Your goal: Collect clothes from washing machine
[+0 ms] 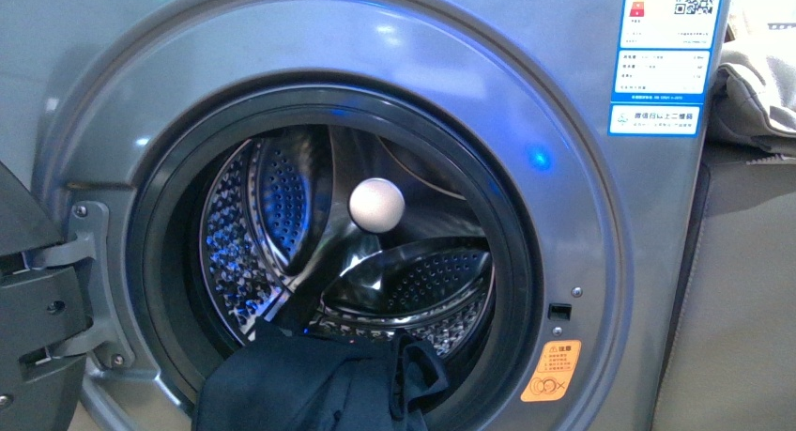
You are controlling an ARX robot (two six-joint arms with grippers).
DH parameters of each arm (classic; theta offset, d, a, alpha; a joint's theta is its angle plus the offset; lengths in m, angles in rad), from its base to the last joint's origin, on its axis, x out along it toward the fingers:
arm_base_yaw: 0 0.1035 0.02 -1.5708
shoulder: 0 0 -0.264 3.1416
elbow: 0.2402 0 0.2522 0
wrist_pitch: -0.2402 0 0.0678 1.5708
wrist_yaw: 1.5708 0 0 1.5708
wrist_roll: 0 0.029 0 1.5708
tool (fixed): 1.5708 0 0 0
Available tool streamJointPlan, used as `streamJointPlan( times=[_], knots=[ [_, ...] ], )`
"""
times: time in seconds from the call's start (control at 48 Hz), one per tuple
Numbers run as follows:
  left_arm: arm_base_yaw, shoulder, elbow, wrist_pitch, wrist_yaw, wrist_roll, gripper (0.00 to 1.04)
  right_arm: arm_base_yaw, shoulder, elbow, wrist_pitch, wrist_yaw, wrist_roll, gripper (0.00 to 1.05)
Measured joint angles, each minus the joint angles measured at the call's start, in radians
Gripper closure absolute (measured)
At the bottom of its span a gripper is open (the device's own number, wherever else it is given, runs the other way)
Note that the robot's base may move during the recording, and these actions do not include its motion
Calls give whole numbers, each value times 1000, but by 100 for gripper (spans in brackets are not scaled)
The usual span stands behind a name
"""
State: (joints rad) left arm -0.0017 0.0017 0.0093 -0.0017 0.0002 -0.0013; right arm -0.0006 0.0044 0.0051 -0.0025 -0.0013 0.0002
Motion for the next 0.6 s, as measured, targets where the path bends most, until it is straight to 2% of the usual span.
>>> streamJointPlan(
  times=[0.021,0.062,0.125,0.166,0.333,0.458,0.604],
  knots=[
    [1,1,0,0,6,-3,7,0,0,0,0,0,0,8],
    [50,28,15,-49,163,-59,7,0,0,0,0,0,0,8],
    [82,66,27,-66,315,-108,7,0,0,0,0,-1,0,8],
    [89,80,33,-66,348,-135,7,0,0,0,0,0,0,8],
    [68,120,92,-37,351,-160,7,0,0,0,0,0,0,8],
    [13,297,137,150,310,-158,7,0,0,0,0,0,0,8],
    [-76,626,191,417,239,-137,7,0,0,0,0,0,0,8]
  ],
)
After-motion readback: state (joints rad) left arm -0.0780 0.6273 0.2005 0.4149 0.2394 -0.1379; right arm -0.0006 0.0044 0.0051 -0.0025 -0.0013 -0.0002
